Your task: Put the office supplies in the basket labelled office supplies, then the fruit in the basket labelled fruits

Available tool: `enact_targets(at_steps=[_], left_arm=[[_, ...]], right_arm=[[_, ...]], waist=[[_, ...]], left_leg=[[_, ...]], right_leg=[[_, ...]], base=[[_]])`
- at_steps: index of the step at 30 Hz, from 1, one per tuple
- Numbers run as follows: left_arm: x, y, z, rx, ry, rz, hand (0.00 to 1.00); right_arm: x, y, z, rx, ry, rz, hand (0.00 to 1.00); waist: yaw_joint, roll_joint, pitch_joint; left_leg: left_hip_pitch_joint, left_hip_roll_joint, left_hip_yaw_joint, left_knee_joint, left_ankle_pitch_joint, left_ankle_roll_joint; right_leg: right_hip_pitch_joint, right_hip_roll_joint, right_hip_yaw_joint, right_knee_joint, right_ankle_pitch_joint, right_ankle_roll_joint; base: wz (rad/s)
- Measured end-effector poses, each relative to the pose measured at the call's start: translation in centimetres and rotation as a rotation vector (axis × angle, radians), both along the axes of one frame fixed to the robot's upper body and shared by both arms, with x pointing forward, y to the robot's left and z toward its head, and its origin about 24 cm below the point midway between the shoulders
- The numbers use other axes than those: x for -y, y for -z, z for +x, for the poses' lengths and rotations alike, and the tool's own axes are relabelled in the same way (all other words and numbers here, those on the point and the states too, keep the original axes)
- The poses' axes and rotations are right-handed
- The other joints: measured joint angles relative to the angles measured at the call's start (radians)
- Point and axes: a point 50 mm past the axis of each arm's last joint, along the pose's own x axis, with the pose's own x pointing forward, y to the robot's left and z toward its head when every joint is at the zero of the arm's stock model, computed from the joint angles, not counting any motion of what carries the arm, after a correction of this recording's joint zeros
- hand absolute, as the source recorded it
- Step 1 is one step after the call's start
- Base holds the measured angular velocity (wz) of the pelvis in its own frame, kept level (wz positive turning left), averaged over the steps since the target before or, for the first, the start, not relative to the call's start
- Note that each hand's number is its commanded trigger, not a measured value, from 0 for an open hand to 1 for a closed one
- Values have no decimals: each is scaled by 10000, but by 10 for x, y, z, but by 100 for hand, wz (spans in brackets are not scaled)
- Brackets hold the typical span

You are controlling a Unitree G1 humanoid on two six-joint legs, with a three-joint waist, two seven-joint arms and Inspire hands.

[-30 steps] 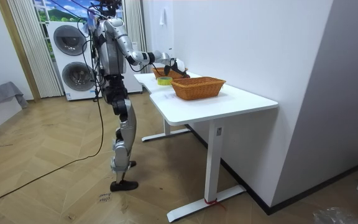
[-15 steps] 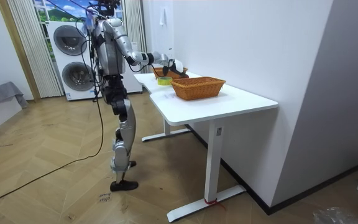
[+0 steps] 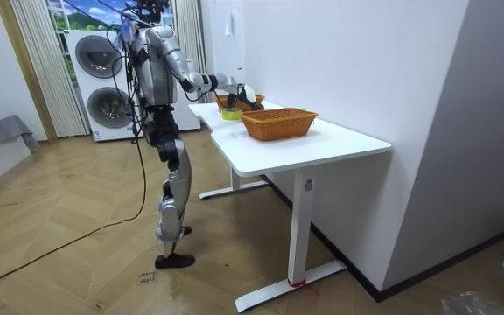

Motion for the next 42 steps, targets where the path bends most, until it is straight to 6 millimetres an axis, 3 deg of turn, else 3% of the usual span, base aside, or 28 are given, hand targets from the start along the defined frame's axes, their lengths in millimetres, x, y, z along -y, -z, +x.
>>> enact_targets(at_steps=[15, 29, 36, 42], left_arm=[[0, 0, 0, 6, -7, 0, 0], [-3, -1, 0, 63, -166, -100, 0], [-8, -2, 1, 130, -319, 59, 0], [-11, -2, -3, 55, -496, 210, 0]], right_arm=[[-3, -2, 0, 131, -461, -879, 0], [-4, -15, -3, 211, -1499, -3141, 0], [-2, -15, -5, -229, -1724, -3829, 0], [-2, -18, -7, -601, -2044, -4230, 0]], waist=[[-22, -5, -3], [-233, -162, -88], [-282, -343, -23], [-232, -430, -22]], left_leg=[[-23, -2, -4, 9, 1, 0], [1, -22, 21, -12, 8, 13], [-2, -16, 55, -31, 9, 16], [-27, 3, 120, -56, 10, 15]], right_leg=[[-6, 1, 23, 3, 0, 0], [6, -22, 31, 10, 0, 0], [-21, -19, 53, 10, 0, 0], [-96, -2, 124, 27, 0, 0]], base=[[0], [0], [-1], [-4]])
